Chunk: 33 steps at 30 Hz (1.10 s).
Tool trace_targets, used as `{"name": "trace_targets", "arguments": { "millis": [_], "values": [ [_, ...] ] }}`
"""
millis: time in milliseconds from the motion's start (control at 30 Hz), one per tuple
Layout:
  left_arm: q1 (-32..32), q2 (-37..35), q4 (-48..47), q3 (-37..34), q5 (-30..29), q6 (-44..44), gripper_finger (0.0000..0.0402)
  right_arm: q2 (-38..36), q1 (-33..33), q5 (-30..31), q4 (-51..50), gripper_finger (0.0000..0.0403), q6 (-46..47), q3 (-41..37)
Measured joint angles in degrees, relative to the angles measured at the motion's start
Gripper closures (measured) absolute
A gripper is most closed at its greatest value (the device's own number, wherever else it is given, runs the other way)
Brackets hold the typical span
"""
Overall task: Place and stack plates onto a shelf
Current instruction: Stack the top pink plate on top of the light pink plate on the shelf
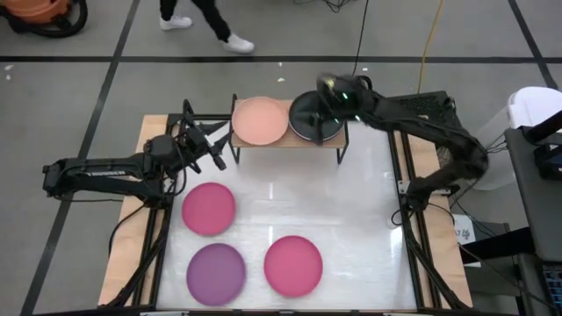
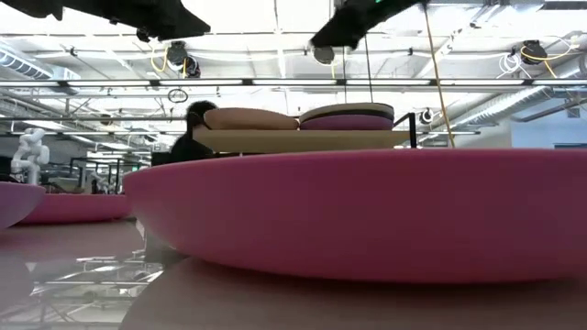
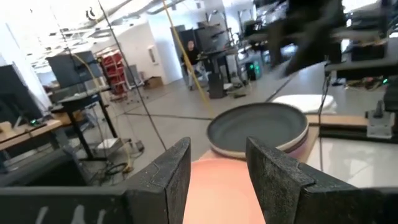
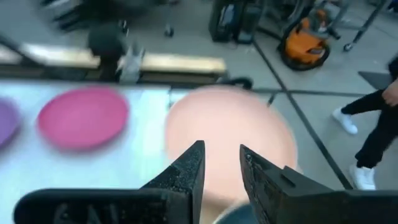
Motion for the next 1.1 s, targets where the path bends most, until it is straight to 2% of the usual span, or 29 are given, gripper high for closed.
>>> {"name": "trace_targets", "arguments": {
  "millis": [133, 333, 400, 533, 633, 700, 833, 967, 1100],
  "values": [
    [-1.2, 1.9, 0.0, 0.1, -1.3, -0.2, 0.024, -10.2, 6.1, 5.0, 1.3, 0.0316, 0.6, -10.4],
    [-4.2, 7.8, -5.8, 3.8, -1.8, -1.7, 0.024, -25.8, 14.1, 9.4, 15.1, 0.0316, 5.8, -31.5],
    [-5.3, 10.2, -12.6, 6.3, -1.8, -2.8, 0.024, -30.6, 16.2, 9.4, 19.9, 0.0316, 7.5, -37.6],
    [-7.7, 15.6, -33.9, 13.2, -1.1, -7.6, 0.024, -38.4, 19.4, 9.7, 26.3, 0.0316, 9.8, -46.8],
    [-9.0, 19.5, -46.9, 17.0, 4.1, -11.8, 0.024, -42.3, 21.2, 12.1, 30.0, 0.0316, 10.1, -51.0],
    [-10.0, 21.9, -52.4, 18.3, 7.9, -12.0, 0.024, -43.9, 22.1, 12.5, 31.2, 0.0316, 10.1, -52.8],
    [-11.9, 25.4, -58.1, 18.4, 14.3, -14.9, 0.024, -44.8, 23.3, 12.8, 33.1, 0.0316, 10.1, -54.7],
    [-13.4, 28.8, -61.3, 18.4, 18.4, -17.1, 0.024, -44.5, 23.8, 13.6, 33.4, 0.0316, 10.0, -55.3],
    [-14.9, 32.0, -63.4, 18.4, 18.5, -11.2, 0.024, -44.6, 23.8, 13.6, 33.6, 0.0316, 10.1, -55.4]
  ]
}}
